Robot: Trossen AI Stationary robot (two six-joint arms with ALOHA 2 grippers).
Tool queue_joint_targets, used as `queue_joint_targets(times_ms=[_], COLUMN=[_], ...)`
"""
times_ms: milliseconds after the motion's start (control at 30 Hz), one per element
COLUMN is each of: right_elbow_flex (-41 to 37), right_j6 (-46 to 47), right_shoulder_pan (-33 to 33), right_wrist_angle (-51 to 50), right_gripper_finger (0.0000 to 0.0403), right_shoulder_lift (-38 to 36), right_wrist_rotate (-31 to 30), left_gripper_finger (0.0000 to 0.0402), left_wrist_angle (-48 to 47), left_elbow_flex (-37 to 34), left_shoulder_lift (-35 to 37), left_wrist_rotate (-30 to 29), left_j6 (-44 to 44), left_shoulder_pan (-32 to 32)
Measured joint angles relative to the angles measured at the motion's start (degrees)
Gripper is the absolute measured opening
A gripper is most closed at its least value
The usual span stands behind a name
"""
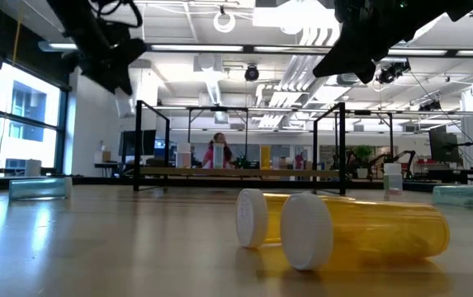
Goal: Pick and place medicine bottles onto shelf by color
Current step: Put the left white pill bottle on the shelf aligned with the other white pill bottle
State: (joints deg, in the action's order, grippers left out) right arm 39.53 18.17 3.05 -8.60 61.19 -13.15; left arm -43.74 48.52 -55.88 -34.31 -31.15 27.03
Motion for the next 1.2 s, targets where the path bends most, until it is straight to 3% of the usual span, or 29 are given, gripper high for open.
queue_joint_targets(times_ms=[367,633,1033,1200], right_elbow_flex=[0.0,0.0,0.0,0.0], right_j6=[0.0,0.0,-0.1,-0.2], right_shoulder_pan=[0.0,0.0,0.0,0.0], right_wrist_angle=[0.0,-0.1,-0.1,-0.2], right_gripper_finger=[0.0001,0.0001,0.0001,0.0001], right_shoulder_lift=[0.0,0.0,0.0,0.0], right_wrist_rotate=[0.0,0.0,0.0,0.0], left_gripper_finger=[0.0133,0.0133,0.0133,0.0133], left_wrist_angle=[-0.1,2.7,11.0,10.5], left_elbow_flex=[10.0,13.1,13.1,13.1], left_shoulder_lift=[0.0,-1.0,-11.6,-17.3], left_wrist_rotate=[-1.1,-1.0,1.3,4.3], left_j6=[4.6,5.5,8.9,4.2], left_shoulder_pan=[0.0,-1.0,-3.9,-3.9])
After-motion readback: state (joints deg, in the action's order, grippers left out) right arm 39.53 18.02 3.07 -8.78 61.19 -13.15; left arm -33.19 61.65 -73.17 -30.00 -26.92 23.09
